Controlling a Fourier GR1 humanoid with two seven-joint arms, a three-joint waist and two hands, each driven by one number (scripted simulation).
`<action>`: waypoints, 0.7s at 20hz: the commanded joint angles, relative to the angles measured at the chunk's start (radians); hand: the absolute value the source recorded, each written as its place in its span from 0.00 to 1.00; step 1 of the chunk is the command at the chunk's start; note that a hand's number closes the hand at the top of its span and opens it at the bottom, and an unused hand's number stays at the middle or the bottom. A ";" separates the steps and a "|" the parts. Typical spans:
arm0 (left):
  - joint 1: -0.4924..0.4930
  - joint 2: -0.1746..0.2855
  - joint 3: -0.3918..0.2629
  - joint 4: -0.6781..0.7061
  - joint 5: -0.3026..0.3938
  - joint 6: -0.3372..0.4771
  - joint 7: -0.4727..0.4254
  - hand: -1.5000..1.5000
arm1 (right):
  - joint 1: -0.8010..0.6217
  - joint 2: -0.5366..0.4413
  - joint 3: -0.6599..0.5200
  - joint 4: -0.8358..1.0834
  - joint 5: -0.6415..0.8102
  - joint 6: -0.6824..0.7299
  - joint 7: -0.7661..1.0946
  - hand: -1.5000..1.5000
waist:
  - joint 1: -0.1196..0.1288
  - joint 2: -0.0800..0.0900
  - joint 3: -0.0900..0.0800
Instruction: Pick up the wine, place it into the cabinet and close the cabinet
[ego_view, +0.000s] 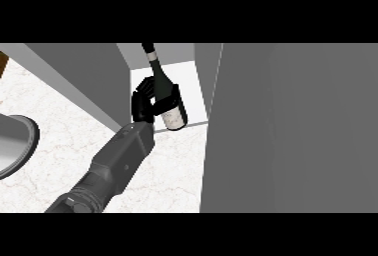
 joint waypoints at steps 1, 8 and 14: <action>-0.025 0.000 -0.017 -0.017 0.022 0.048 0.004 1.00 | 0.017 0.003 0.000 0.017 -0.012 0.013 -0.014 0.00 | -0.002 0.004 0.001; -0.112 0.000 -0.029 0.005 0.029 0.088 0.053 1.00 | 0.037 0.005 -0.017 -0.005 -0.007 0.007 -0.027 0.00 | 0.015 0.003 0.002; -0.188 0.000 -0.009 0.025 0.043 0.090 0.098 1.00 | 0.040 -0.020 -0.050 -0.004 -0.025 0.021 -0.020 0.00 | 0.033 0.007 0.002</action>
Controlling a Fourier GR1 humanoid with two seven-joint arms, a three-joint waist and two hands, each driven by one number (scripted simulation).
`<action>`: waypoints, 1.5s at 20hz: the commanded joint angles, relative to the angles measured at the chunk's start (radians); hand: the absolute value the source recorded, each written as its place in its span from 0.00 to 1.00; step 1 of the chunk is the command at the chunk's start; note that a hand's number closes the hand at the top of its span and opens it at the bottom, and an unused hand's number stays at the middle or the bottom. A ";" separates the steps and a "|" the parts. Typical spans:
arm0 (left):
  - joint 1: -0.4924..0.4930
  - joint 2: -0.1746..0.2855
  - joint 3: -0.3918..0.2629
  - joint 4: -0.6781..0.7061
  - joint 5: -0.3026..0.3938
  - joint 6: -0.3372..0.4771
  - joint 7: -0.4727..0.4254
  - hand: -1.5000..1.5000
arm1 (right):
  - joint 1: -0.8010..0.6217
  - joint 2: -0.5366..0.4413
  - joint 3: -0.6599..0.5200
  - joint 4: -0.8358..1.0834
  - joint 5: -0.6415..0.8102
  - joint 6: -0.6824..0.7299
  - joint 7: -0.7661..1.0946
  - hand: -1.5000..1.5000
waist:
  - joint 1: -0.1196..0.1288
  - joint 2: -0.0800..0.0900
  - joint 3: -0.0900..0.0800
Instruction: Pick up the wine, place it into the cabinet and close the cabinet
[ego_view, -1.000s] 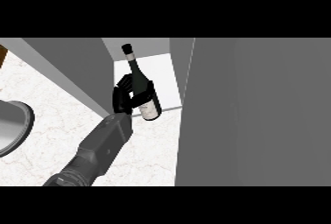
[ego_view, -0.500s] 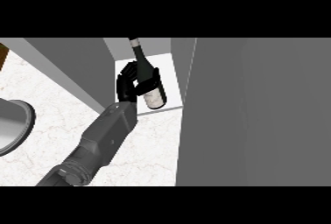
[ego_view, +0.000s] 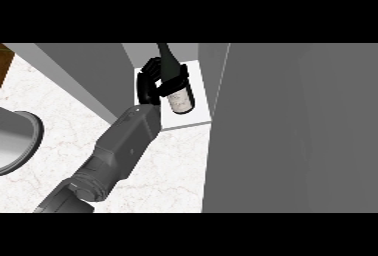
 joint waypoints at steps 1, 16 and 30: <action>-0.076 0.000 0.011 0.020 0.009 0.017 0.055 1.00 | -0.005 -0.006 -0.028 -0.002 -0.026 0.000 0.000 0.00 | 0.008 0.005 0.001; -0.123 0.033 -0.076 0.127 -0.097 0.147 0.057 1.00 | 0.014 -0.002 -0.014 0.004 -0.023 0.019 -0.021 0.00 | 0.013 0.017 0.002; -0.049 0.118 -0.154 0.129 -0.182 0.289 0.142 1.00 | 0.007 -0.012 -0.018 -0.027 -0.022 0.022 -0.007 0.00 | -0.005 0.024 -0.001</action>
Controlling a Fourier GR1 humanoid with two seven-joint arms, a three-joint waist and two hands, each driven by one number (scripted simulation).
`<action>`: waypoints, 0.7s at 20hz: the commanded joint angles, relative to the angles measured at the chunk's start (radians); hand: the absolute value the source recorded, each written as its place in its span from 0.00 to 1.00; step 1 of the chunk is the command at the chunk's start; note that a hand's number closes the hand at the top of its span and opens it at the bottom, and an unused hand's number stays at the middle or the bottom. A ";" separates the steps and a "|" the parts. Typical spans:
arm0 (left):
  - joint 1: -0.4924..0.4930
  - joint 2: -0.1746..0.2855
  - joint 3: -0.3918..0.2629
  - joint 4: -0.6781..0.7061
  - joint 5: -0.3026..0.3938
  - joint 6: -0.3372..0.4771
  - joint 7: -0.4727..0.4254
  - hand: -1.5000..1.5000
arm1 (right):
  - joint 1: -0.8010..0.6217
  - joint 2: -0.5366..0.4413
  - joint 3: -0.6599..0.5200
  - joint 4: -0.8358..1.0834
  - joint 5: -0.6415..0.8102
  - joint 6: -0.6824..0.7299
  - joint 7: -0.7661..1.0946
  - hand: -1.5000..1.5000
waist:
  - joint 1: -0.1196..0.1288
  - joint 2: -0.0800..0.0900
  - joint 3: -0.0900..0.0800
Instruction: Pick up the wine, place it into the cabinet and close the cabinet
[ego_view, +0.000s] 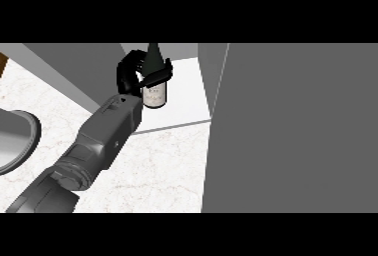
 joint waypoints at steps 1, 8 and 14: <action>0.021 0.012 -0.020 0.009 -0.022 0.039 0.024 1.00 | 0.008 0.008 0.003 -0.008 -0.010 0.009 -0.022 0.00 | 0.005 0.010 -0.001; 0.054 0.049 -0.037 0.008 -0.042 -0.058 0.032 0.00 | 0.004 0.002 0.004 -0.007 -0.017 0.016 -0.008 0.00 | 0.014 0.009 -0.004; 0.040 0.045 -0.014 0.008 -0.019 -0.070 0.056 0.00 | -0.001 0.010 0.004 -0.008 -0.024 0.011 -0.007 0.00 | 0.009 0.010 -0.004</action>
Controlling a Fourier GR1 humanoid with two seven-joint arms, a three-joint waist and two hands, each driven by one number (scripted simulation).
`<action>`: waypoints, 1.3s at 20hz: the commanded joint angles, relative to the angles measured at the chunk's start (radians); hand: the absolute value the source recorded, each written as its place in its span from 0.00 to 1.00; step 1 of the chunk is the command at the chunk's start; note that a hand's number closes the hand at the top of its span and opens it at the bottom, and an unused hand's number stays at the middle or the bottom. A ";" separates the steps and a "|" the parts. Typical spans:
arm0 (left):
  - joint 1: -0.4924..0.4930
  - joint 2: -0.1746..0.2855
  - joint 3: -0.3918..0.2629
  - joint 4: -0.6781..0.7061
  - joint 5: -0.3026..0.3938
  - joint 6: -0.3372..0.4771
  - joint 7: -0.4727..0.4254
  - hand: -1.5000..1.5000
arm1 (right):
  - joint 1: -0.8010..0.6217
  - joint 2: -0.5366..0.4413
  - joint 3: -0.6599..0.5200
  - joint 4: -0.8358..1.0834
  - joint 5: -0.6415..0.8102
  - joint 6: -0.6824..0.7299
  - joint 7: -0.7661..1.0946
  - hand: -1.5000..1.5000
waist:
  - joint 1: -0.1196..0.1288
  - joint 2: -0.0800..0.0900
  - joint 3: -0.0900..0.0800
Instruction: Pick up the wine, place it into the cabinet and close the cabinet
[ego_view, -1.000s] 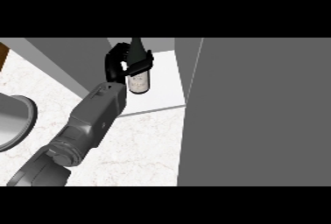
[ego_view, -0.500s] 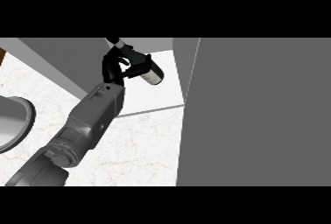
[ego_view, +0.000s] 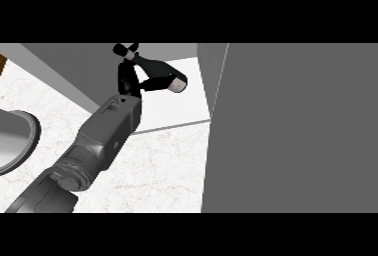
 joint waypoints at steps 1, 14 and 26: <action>0.044 0.074 -0.008 0.019 -0.011 -0.052 -0.013 0.00 | 0.004 -0.002 -0.002 -0.029 -0.013 -0.002 0.009 0.00 | 0.010 0.004 -0.005; -0.003 0.080 -0.060 -0.035 -0.064 -0.300 -0.066 0.00 | -0.016 0.016 0.017 -0.038 0.012 -0.045 0.032 0.00 | 0.062 -0.030 -0.004; 0.005 0.053 0.086 -0.192 0.064 -0.692 -0.175 0.00 | 0.012 -0.041 -0.024 -0.103 0.023 -0.090 0.123 0.00 | 0.138 -0.065 -0.001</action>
